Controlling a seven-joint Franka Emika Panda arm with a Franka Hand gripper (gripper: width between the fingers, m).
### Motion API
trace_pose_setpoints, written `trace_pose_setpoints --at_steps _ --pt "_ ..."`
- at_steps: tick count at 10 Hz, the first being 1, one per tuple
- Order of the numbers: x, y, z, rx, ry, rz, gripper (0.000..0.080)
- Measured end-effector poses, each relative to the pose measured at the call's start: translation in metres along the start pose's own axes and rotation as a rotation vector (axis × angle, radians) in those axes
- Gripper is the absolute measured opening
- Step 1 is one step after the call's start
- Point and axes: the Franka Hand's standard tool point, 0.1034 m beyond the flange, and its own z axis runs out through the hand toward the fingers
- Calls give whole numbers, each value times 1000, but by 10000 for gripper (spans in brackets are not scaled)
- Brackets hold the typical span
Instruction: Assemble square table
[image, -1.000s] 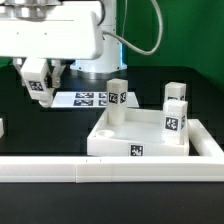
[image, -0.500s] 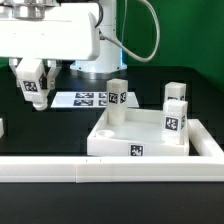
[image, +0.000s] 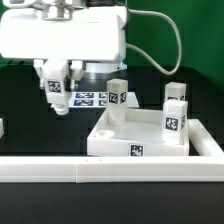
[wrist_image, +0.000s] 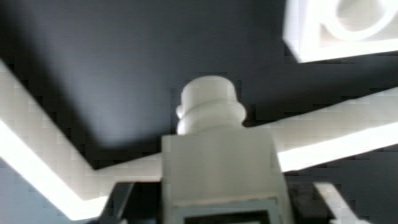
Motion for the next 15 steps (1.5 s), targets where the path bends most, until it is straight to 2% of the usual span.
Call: trace_pose_setpoints --at_steps 1,3,6,8,9,13,15 --pt "-1 -7 0 4 -1 -13 290" --pt "0 -2 0 0 0 -5 290" --pt "-1 -5 0 2 2 -4 290" --pt "-6 -28 0 15 27 -26 290" --pt "-4 -28 1 6 56 -36 290" --pt "-4 -29 2 2 75 -37 290" --pt "-7 -47 1 19 87 -44 290"
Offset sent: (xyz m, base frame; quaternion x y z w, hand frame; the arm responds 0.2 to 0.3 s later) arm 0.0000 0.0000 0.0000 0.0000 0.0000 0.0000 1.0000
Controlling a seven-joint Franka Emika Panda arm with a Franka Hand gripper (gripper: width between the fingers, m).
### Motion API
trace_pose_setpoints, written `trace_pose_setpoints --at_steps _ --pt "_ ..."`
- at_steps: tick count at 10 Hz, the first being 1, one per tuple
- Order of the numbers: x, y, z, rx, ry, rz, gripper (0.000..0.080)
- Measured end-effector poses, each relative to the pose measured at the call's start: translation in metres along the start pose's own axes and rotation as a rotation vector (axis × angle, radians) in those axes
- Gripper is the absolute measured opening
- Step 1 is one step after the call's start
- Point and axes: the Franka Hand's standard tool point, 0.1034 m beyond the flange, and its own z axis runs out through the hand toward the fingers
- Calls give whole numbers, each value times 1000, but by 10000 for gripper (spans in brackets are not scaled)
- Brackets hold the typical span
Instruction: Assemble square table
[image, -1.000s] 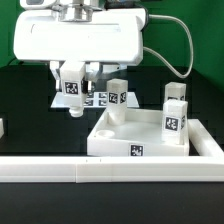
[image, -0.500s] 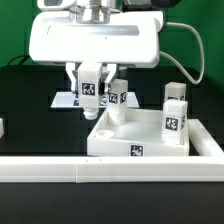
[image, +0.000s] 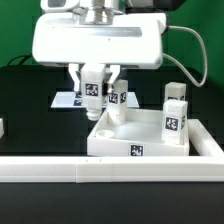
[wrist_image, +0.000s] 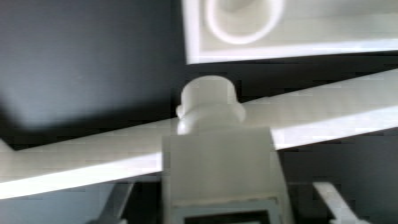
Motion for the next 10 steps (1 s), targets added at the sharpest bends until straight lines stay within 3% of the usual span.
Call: trace_pose_setpoints --at_steps 3,8,10 --pt "13 16 -2 -11 99 20 290" --pt "11 13 -1 -9 96 18 290" --pt "1 5 1 -6 108 1 290"
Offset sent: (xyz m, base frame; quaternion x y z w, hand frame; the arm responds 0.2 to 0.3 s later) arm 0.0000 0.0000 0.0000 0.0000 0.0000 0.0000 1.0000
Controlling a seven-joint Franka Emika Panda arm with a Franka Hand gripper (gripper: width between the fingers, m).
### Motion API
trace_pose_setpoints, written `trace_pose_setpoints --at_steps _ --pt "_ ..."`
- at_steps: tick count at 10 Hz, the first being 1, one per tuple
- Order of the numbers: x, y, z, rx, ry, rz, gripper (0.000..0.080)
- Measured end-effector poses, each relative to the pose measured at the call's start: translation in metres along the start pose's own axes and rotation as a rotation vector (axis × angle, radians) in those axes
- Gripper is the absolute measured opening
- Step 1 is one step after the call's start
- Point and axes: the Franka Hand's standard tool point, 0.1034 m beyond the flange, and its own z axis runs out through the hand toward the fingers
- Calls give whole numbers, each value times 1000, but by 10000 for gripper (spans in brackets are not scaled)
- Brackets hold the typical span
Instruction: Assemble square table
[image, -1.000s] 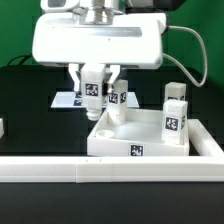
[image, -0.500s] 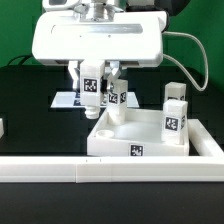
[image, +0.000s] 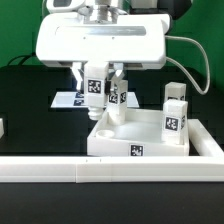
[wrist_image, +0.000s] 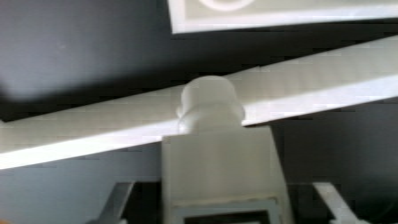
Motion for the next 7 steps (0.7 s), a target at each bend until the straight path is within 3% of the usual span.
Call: trace_pose_setpoints --at_steps 7 --pt "-29 -7 15 -5 -40 -28 290"
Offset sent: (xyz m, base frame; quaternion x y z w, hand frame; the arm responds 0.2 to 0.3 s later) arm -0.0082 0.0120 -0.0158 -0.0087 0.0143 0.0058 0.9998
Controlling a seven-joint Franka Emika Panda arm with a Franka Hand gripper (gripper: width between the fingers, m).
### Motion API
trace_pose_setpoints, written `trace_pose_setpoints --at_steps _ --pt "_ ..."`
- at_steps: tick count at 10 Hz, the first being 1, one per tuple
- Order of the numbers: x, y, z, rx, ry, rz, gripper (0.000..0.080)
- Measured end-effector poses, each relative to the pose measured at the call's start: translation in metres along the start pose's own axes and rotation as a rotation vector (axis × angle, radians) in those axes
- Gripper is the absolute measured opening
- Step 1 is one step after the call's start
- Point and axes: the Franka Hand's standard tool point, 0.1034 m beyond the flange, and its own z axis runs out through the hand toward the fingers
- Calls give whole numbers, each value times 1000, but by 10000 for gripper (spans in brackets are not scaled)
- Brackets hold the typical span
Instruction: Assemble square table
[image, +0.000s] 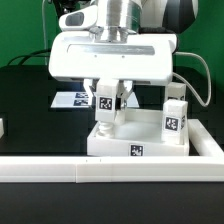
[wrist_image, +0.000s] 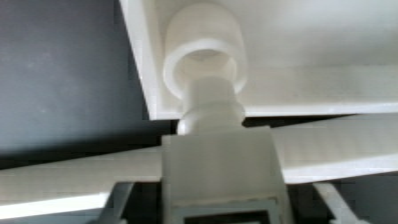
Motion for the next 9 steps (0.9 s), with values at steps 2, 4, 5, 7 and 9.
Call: trace_pose_setpoints --at_steps 2,4,5,7,9 --pt "-4 1 3 -2 -8 -3 290" --pt "-9 2 6 -7 -16 -4 290" --pt "-11 2 8 -8 -21 -6 290" --pt "-14 2 10 -9 -25 -9 290" --pt "-14 2 11 -12 -20 -10 290"
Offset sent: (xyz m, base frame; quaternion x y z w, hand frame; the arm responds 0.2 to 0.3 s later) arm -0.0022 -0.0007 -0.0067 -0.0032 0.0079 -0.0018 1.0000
